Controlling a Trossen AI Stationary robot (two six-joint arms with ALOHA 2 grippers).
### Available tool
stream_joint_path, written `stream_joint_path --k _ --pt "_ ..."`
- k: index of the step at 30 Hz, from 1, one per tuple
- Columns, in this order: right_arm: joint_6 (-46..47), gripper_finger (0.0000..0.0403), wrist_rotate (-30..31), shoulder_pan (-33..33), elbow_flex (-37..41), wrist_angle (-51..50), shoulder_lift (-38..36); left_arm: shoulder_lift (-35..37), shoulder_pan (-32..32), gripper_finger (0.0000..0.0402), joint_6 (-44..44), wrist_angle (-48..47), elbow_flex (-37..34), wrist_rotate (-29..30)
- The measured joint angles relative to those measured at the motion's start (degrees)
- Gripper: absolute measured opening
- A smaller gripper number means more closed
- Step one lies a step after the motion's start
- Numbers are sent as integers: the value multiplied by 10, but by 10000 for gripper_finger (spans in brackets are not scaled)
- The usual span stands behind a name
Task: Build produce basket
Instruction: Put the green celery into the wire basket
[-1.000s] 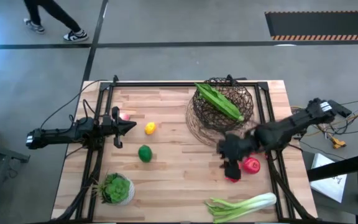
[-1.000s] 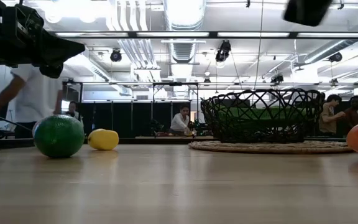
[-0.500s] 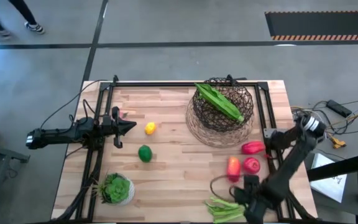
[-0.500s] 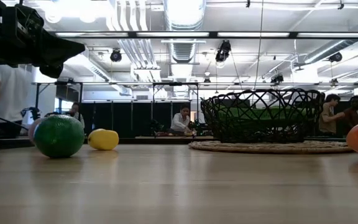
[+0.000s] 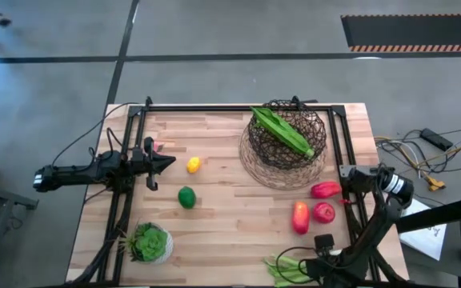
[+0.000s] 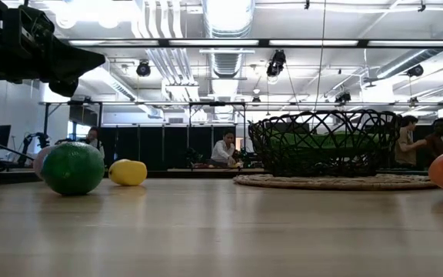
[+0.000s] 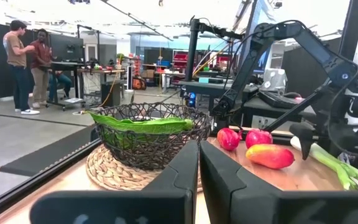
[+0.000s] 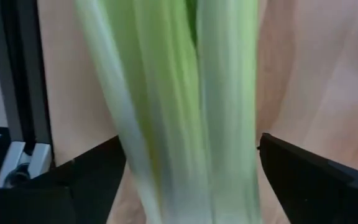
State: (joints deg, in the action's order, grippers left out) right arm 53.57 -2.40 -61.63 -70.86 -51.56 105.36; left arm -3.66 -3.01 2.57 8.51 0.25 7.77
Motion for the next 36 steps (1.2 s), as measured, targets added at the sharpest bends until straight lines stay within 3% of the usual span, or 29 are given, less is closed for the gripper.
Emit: stream_joint_path --k 3,9,12,20,23,26,31,36 --pt "-4 292 0 0 0 2 10 -1 0 0 0 0 0 0" --pt "-6 134 -4 12 2 11 4 0 0 0 0 0 0 0" --pt "-10 75 6 33 1 21 -12 0 0 0 0 0 0 0" --pt "-107 71 188 125 -38 45 -139 0 0 0 0 0 0 0" --pt "-162 76 282 184 -38 43 -202 0 0 0 0 0 0 0" --pt "-217 75 325 273 -34 33 -262 0 0 0 0 0 0 0" --pt "-325 72 316 482 -18 31 -315 0 0 0 0 0 0 0" --pt "-417 73 182 707 -8 34 -324 0 0 0 0 0 0 0"
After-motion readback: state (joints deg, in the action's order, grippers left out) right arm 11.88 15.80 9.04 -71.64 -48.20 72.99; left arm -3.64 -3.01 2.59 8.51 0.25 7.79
